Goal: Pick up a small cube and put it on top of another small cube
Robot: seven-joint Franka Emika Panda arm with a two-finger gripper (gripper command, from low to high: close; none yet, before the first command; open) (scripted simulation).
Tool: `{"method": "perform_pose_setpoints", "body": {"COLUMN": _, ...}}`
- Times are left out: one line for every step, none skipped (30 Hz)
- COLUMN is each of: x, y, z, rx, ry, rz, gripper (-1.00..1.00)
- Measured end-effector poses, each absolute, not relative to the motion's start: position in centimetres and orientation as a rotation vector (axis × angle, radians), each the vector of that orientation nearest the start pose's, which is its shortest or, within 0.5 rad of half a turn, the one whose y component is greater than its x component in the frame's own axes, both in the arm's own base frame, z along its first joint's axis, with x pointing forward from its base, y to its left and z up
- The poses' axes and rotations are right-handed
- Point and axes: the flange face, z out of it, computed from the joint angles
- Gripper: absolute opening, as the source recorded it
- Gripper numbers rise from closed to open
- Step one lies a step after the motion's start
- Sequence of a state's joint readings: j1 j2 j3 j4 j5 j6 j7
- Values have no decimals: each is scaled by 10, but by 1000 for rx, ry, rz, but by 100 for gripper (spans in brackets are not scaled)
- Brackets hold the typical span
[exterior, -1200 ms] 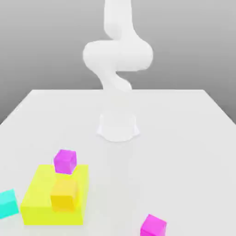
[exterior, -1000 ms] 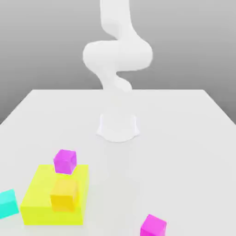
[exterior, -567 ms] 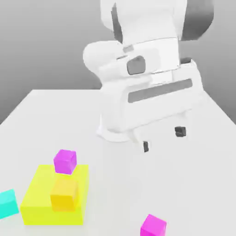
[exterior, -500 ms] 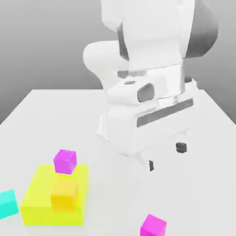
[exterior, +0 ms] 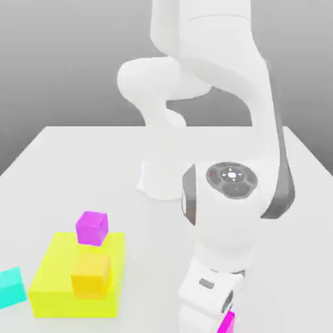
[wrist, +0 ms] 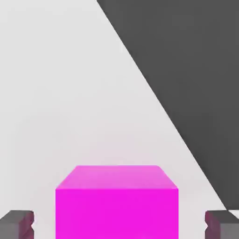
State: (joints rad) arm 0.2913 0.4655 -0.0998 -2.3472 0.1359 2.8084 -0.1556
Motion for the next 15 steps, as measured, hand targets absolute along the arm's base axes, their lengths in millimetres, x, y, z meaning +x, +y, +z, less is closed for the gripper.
{"method": "perform_pose_setpoints", "body": {"x": 498, "y": 86, "z": 136, "rx": -3121, "ry": -359, "rz": 0, "gripper": -100}}
{"method": "perform_pose_setpoints", "body": {"x": 498, "y": 86, "z": 135, "rx": -3121, "ry": -359, "rz": 1, "gripper": -100}}
{"method": "perform_pose_setpoints", "body": {"x": 497, "y": 86, "z": 129, "rx": -3121, "ry": -359, "rz": 2, "gripper": -100}}
{"method": "perform_pose_setpoints", "body": {"x": 498, "y": 86, "z": 133, "rx": -3122, "ry": -360, "rz": 1, "gripper": -100}}
{"method": "perform_pose_setpoints", "body": {"x": 498, "y": 87, "z": 142, "rx": -3121, "ry": -362, "rz": 1, "gripper": -100}}
{"method": "perform_pose_setpoints", "body": {"x": 498, "y": 87, "z": 154, "rx": -3122, "ry": -362, "rz": 0, "gripper": -100}}
{"method": "perform_pose_setpoints", "body": {"x": 498, "y": 87, "z": 166, "rx": -3122, "ry": -362, "rz": 0, "gripper": -100}}
{"method": "perform_pose_setpoints", "body": {"x": 498, "y": 86, "z": 179, "rx": -3121, "ry": -361, "rz": 1, "gripper": -100}}
{"method": "perform_pose_setpoints", "body": {"x": 498, "y": 79, "z": 192, "rx": -3124, "ry": -327, "rz": 2, "gripper": -100}}
{"method": "perform_pose_setpoints", "body": {"x": 499, "y": 64, "z": 205, "rx": -3129, "ry": -254, "rz": 1, "gripper": -100}}
{"method": "perform_pose_setpoints", "body": {"x": 500, "y": 47, "z": 217, "rx": -3133, "ry": -173, "rz": 1, "gripper": -100}}
{"method": "perform_pose_setpoints", "body": {"x": 500, "y": 29, "z": 230, "rx": -3136, "ry": -87, "rz": 1, "gripper": -100}}
{"method": "perform_pose_setpoints", "body": {"x": 498, "y": 11, "z": 242, "rx": -3136, "ry": 1, "rz": 1, "gripper": -100}}
{"method": "perform_pose_setpoints", "body": {"x": 496, "y": -8, "z": 253, "rx": -3134, "ry": 91, "rz": 0, "gripper": -100}}
{"method": "perform_pose_setpoints", "body": {"x": 492, "y": -29, "z": 265, "rx": -3129, "ry": 188, "rz": 0, "gripper": -100}}
